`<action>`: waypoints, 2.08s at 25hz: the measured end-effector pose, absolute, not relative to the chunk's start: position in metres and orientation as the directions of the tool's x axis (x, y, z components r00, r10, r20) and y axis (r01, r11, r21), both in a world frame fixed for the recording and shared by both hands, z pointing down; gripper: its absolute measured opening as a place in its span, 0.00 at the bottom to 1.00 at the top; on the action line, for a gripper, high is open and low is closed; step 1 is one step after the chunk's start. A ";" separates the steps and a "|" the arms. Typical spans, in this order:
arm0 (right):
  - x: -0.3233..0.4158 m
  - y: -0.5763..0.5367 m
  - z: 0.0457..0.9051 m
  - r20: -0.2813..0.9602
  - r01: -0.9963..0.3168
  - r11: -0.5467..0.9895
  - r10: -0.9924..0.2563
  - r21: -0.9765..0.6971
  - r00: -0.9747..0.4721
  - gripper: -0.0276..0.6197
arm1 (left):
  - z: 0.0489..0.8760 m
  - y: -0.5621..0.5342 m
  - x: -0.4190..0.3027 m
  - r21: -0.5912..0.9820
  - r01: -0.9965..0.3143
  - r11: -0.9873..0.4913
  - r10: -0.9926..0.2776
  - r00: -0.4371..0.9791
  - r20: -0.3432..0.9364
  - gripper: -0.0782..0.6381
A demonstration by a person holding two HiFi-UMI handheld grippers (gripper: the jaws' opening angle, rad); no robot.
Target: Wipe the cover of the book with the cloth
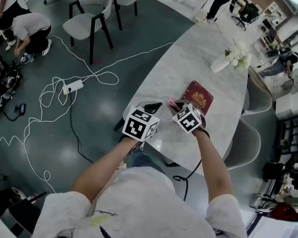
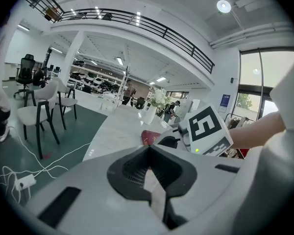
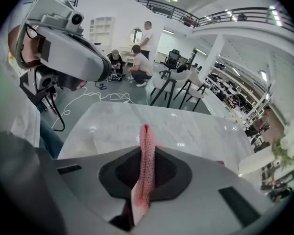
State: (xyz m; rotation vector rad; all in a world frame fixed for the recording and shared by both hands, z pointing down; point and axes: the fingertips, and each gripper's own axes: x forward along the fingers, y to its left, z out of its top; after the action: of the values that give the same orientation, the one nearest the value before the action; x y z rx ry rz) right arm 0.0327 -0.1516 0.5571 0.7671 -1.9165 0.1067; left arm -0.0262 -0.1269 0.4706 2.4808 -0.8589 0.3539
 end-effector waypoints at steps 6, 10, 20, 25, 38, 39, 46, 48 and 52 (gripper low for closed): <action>0.019 -0.143 0.537 0.793 -0.610 0.747 -0.529 0.265 -0.303 0.07 | 0.457 -0.124 -0.042 0.346 -0.651 -0.676 -0.536 0.756 0.375 0.12; 0.009 -0.137 0.526 0.760 -0.643 0.720 -0.564 0.261 -0.324 0.07 | 0.450 -0.122 -0.053 0.326 -0.661 -0.676 -0.550 0.747 0.375 0.12; 0.000 -0.124 0.485 0.650 -0.722 0.637 -0.673 0.269 -0.352 0.07 | 0.439 -0.111 -0.066 0.290 -0.676 -0.678 -0.570 0.732 0.373 0.12; -0.003 -0.116 0.456 0.592 -0.751 0.595 -0.726 0.285 -0.351 0.07 | 0.430 -0.106 -0.070 0.265 -0.679 -0.685 -0.579 0.728 0.368 0.12; 0.004 -0.090 0.403 0.425 -0.878 0.449 -0.836 0.169 -0.346 0.07 | 0.404 -0.093 -0.078 0.214 -0.687 -0.695 -0.609 0.720 0.332 0.12; 0.005 -0.088 0.401 0.414 -0.885 0.442 -0.841 0.149 -0.350 0.07 | 0.403 -0.092 -0.076 0.212 -0.685 -0.697 -0.609 0.721 0.329 0.12; 0.005 -0.068 0.396 0.372 -0.913 0.407 -0.853 0.033 -0.367 0.07 | 0.396 -0.082 -0.072 0.200 -0.674 -0.711 -0.605 0.731 0.314 0.12; 0.007 -0.065 0.396 0.367 -0.916 0.400 -0.857 0.028 -0.362 0.07 | 0.393 -0.081 -0.071 0.196 -0.672 -0.714 -0.605 0.733 0.309 0.12; 0.010 -0.061 0.396 0.360 -0.920 0.392 -0.861 0.019 -0.360 0.07 | 0.393 -0.078 -0.066 0.193 -0.667 -0.720 -0.600 0.737 0.311 0.12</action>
State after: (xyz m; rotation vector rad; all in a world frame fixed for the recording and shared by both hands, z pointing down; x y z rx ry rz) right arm 0.0103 -0.0611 0.3959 1.5538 -2.3431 0.2669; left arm -0.0660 -0.0776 0.3926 2.6478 -0.9900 0.3272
